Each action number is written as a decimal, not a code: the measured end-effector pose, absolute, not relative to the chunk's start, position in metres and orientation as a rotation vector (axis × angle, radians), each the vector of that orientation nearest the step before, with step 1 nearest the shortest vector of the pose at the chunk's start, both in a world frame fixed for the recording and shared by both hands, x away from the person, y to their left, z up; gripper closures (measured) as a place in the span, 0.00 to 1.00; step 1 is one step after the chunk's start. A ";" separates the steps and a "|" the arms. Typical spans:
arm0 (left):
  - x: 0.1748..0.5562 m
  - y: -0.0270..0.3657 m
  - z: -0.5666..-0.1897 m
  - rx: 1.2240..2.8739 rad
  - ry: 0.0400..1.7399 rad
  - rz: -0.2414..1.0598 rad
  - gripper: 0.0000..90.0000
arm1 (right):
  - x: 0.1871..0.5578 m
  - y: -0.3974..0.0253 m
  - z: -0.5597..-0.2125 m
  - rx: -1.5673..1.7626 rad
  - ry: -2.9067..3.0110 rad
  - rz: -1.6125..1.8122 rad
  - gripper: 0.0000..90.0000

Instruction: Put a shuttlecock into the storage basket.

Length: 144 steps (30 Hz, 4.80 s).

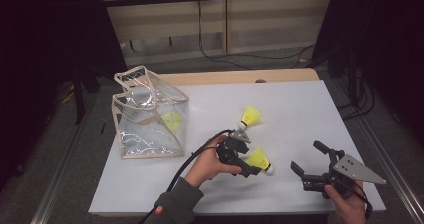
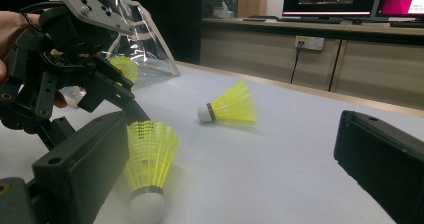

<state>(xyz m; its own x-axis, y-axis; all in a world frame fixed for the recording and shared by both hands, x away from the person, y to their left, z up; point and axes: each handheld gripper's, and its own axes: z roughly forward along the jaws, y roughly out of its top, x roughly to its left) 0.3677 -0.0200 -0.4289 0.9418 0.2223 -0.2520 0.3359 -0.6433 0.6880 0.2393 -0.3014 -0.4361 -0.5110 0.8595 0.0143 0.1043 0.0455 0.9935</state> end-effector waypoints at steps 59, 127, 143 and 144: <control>0.372 -0.028 -0.438 2.290 0.356 -0.270 0.51 | 0.243 -0.302 -0.437 0.977 1.693 1.522 0.01; 0.374 -0.028 -0.431 2.290 0.415 -0.392 0.91 | 0.245 -0.302 -0.436 0.977 1.694 1.519 0.01; 0.380 -0.007 -0.409 2.257 0.477 -0.359 0.91 | 0.246 -0.301 -0.436 0.975 1.696 1.523 0.01; 0.380 -0.007 -0.409 2.252 0.482 -0.355 0.91 | 0.247 -0.301 -0.436 0.972 1.697 1.525 0.01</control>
